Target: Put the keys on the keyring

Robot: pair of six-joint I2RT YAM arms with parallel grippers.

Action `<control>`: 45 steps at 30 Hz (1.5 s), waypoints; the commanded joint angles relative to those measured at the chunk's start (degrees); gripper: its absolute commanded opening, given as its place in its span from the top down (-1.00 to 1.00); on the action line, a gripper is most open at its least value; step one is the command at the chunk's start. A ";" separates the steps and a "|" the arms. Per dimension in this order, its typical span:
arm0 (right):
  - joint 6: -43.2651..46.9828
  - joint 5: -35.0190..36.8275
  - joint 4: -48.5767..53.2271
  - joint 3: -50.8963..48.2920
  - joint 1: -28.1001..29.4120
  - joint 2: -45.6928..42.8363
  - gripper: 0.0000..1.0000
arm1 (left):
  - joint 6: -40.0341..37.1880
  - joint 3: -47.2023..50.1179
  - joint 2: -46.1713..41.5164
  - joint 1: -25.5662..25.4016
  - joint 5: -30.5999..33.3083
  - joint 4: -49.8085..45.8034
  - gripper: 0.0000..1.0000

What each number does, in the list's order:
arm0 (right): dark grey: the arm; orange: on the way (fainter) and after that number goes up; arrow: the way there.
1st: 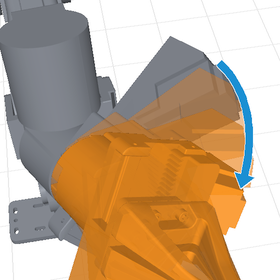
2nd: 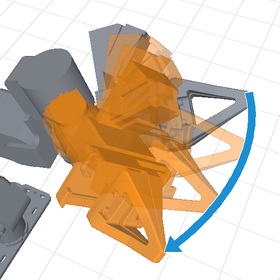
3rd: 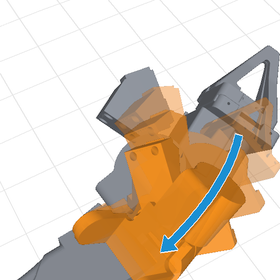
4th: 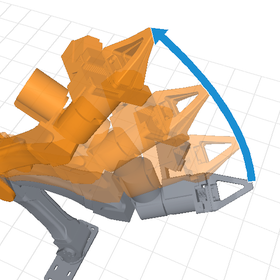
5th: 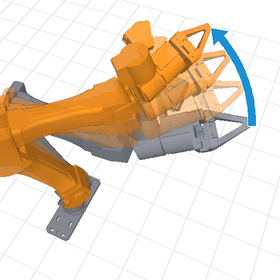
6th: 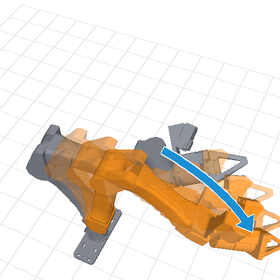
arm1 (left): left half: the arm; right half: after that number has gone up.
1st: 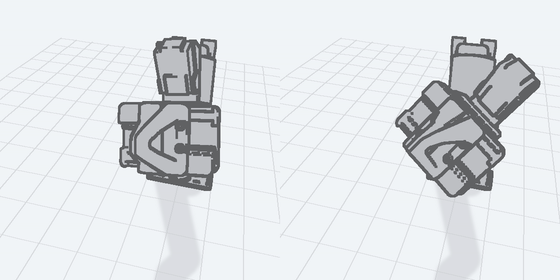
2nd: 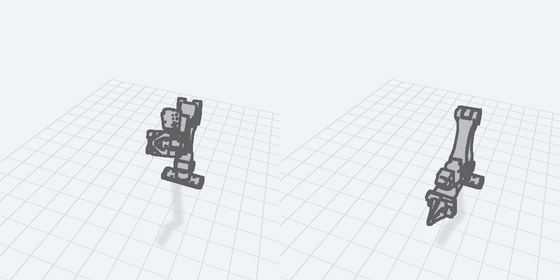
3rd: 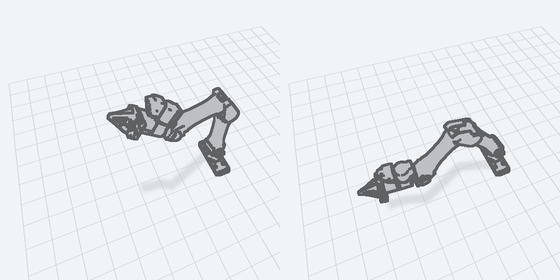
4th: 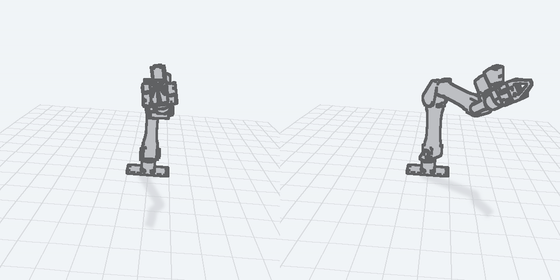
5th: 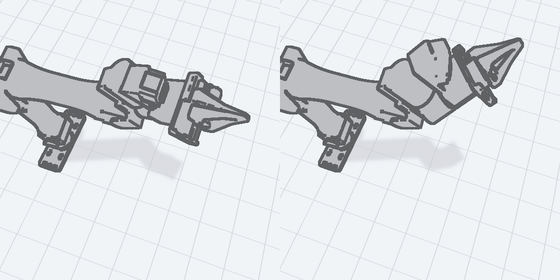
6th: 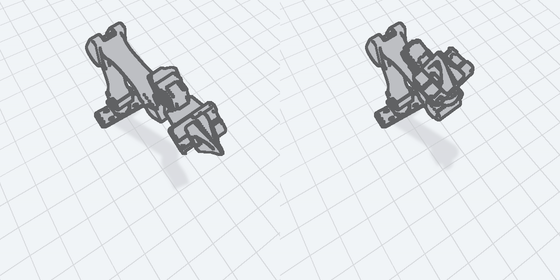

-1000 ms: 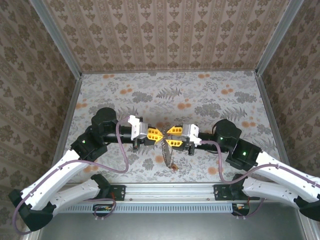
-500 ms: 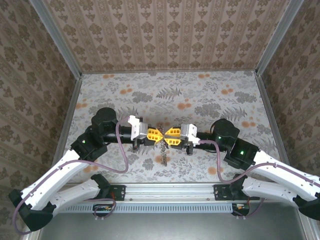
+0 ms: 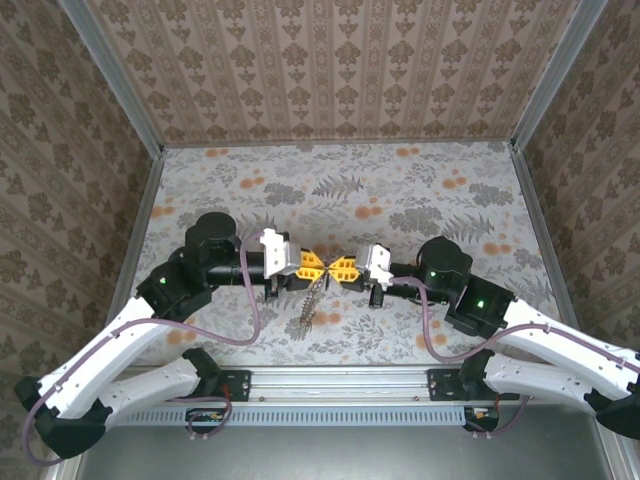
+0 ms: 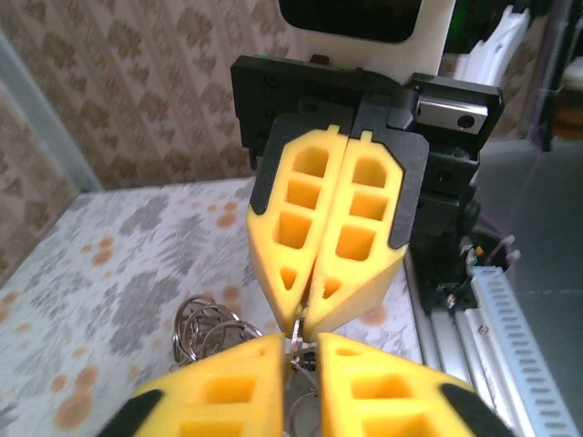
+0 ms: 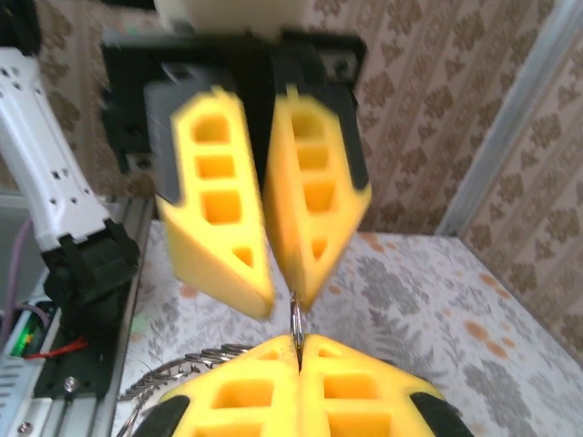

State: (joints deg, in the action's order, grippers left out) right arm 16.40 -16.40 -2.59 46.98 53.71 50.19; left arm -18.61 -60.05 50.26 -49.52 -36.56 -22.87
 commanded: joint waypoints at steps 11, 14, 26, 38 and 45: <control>1.68 4.15 3.47 3.26 -0.18 0.97 1.00 | -10.91 -12.45 7.21 -6.17 13.79 -19.09 0.54; 1.88 3.51 3.47 3.20 0.01 0.87 1.00 | -11.02 -12.63 7.95 -6.25 13.95 -18.99 0.53; 2.32 2.17 3.84 3.60 0.52 1.31 1.00 | -12.23 -13.86 9.77 -6.65 16.38 -19.68 0.54; 3.02 2.61 5.53 4.84 0.69 2.91 1.00 | -12.59 -14.36 8.71 -6.84 17.20 -20.16 0.50; 3.37 2.18 6.24 5.43 0.78 3.22 1.00 | -12.87 -14.25 9.15 -6.90 17.86 -19.86 0.49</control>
State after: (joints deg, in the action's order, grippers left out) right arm 18.57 -12.60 5.15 49.67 53.84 53.54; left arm -29.87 -72.62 59.46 -55.96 -19.88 -42.65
